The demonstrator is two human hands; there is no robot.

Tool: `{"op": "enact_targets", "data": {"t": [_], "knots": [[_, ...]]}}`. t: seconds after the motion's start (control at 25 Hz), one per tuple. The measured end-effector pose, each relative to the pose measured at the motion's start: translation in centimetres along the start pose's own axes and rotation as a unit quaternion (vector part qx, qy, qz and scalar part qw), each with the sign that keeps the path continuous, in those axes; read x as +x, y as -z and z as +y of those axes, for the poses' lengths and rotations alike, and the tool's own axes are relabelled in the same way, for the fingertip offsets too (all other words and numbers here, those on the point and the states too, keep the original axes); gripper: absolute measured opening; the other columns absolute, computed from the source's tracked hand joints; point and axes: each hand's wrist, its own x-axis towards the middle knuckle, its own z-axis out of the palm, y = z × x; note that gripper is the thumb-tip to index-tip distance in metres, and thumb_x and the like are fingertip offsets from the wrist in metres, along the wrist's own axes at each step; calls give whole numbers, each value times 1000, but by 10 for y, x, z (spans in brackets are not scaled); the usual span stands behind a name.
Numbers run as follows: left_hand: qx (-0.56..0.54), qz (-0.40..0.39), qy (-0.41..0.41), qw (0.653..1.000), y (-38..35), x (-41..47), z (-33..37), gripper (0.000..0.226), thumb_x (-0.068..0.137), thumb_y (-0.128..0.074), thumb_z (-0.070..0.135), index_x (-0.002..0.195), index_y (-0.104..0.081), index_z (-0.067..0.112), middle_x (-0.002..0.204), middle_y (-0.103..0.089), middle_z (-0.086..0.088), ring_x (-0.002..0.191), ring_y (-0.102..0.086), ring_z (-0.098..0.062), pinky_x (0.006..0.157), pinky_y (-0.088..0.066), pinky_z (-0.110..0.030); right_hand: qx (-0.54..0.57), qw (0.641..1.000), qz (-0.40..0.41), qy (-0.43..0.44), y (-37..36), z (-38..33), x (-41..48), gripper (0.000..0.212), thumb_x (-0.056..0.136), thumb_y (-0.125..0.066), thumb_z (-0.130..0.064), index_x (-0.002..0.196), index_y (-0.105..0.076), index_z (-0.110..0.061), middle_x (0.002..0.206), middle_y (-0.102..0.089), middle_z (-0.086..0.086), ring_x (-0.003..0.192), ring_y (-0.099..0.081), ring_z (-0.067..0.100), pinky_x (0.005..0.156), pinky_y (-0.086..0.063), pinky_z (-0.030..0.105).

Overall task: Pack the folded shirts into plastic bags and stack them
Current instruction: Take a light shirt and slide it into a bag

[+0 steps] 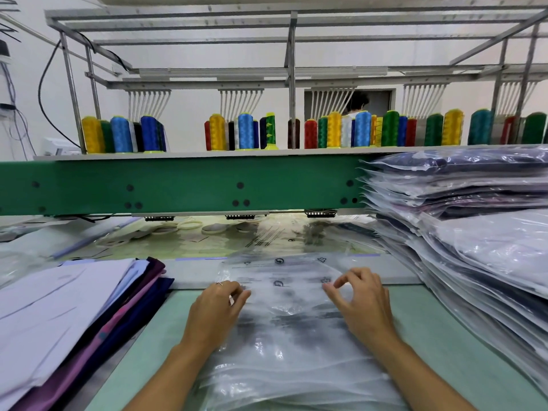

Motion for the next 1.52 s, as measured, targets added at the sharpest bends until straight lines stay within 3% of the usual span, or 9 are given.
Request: {"op": "enact_targets", "data": {"t": [0.16,0.32,0.56,0.8,0.96,1.12,1.28,1.36,1.52], "knots": [[-59,19,3,998,1,-3,6,7,93,-70,31,86,-67,32,74,-67,18,71,-62,-4,68,-54,-33,1,989,-77,123,1,-10,-2,20,87,-75,-23,93,-57,-29,93,-63,-19,90,-59,8,92,-43,32],[-99,45,-12,994,1,-2,10,23,92,-69,10,89,-57,29,75,-66,14,70,-65,-7,67,-58,-32,-45,979,-89,179,0,-11,-2,49,74,-55,17,91,-60,-28,99,-69,-12,78,-53,12,69,-37,27],[-64,71,-6,995,2,0,8,29,89,-64,-2,86,-71,27,86,-72,16,79,-68,-15,74,-57,-39,-107,967,-142,181,-4,-5,3,80,73,-51,16,127,-65,-41,147,-51,-16,131,-46,11,96,-42,27],[-13,66,36,997,2,-3,11,52,80,-58,-2,104,-75,41,96,-75,16,85,-68,-14,68,-53,-32,-81,979,-130,137,-4,-1,-2,105,71,-47,22,155,-30,-40,156,-37,-18,125,-39,14,97,-42,27],[3,104,-11,995,3,-2,15,64,75,-60,-9,119,-73,36,102,-77,12,68,-67,-17,52,-44,-23,-72,983,-86,147,-4,-6,-3,113,66,-43,26,158,-21,-36,155,-37,-18,118,-41,16,94,-45,29],[-16,128,-66,989,4,-1,20,67,74,-58,-17,126,-71,24,124,-72,7,80,-73,-24,67,-60,-36,-75,984,0,164,-4,-12,-4,107,63,-48,27,155,-36,-25,137,-54,-12,105,-48,17,86,-48,33],[16,119,-63,991,6,-1,16,53,73,-60,-10,102,-51,34,84,-73,14,60,-64,-21,50,-52,-34,-43,989,70,127,2,-11,-2,72,60,-54,19,116,-59,-26,94,-64,-12,86,-57,17,75,-46,38],[16,65,-64,996,6,-1,12,43,76,-61,1,95,-44,35,79,-67,20,62,-61,-11,51,-49,-30,-58,992,28,107,7,-9,0,51,67,-60,2,104,-56,-32,83,-59,-16,80,-55,10,75,-42,35],[53,-150,-61,985,0,-6,10,31,79,-59,30,96,-35,41,87,-57,18,74,-55,-8,60,-43,-24,-47,974,-202,88,4,-8,-6,14,79,-51,-42,89,-57,-35,85,-57,-16,82,-52,5,72,-47,28]]}}
